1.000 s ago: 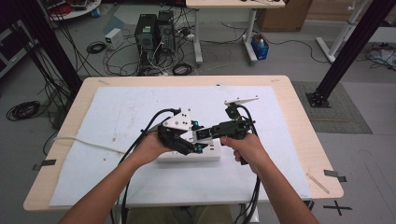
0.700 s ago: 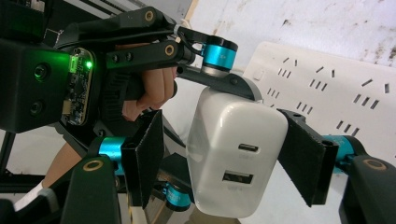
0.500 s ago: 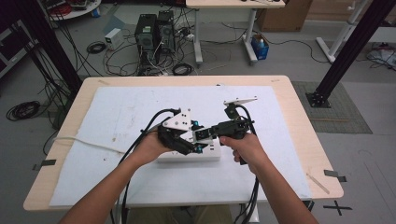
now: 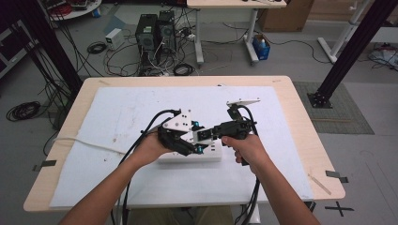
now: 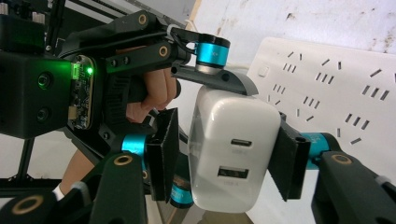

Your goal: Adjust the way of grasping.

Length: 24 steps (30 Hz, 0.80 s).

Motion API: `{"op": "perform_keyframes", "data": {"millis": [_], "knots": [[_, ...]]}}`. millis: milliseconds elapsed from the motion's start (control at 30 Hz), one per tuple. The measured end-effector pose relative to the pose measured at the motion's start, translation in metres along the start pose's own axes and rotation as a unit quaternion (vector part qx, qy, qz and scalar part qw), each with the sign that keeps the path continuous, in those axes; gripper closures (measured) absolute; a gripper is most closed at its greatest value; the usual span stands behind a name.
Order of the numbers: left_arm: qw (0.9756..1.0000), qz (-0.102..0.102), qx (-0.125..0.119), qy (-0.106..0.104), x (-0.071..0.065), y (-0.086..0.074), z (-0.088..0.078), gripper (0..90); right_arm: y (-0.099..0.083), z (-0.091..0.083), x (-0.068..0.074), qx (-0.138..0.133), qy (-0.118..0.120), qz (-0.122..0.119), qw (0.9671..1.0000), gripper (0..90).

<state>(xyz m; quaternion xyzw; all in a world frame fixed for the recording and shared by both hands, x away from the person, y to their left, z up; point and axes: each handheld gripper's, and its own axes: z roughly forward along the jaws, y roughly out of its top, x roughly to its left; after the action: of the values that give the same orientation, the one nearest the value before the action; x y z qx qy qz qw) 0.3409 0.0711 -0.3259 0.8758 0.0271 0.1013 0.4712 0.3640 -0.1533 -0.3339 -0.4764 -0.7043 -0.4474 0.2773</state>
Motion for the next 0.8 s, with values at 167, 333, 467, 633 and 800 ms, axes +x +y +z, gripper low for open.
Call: {"op": "perform_keyframes", "data": {"millis": [167, 333, 467, 633, 800], "knots": [[1.0, 0.003, 0.001, 0.003, 0.0, 0.0, 0.0, 42.5, -0.001, -0.001, -0.003, -0.006, 0.007, 0.009, 0.9999, 55.9], [0.9998, 0.015, 0.01, 0.01, -0.002, 0.0, 0.002, 42.5, -0.001, 0.0, -0.006, -0.008, 0.008, 0.025, 0.9996, 60.3], [0.9996, 0.018, 0.013, 0.014, -0.003, 0.0, 0.002, 42.4, -0.001, 0.0, -0.007, -0.005, 0.012, 0.043, 0.999, 61.9], [0.9996, 0.017, 0.013, 0.019, -0.003, 0.0, 0.003, 42.2, -0.002, 0.0, -0.009, -0.015, 0.017, 0.047, 0.9987, 62.5], [0.9994, -0.003, 0.011, 0.032, -0.001, -0.001, 0.002, 28.8, -0.004, -0.001, -0.013, -0.022, 0.018, 0.045, 0.9986, 62.6]]}}
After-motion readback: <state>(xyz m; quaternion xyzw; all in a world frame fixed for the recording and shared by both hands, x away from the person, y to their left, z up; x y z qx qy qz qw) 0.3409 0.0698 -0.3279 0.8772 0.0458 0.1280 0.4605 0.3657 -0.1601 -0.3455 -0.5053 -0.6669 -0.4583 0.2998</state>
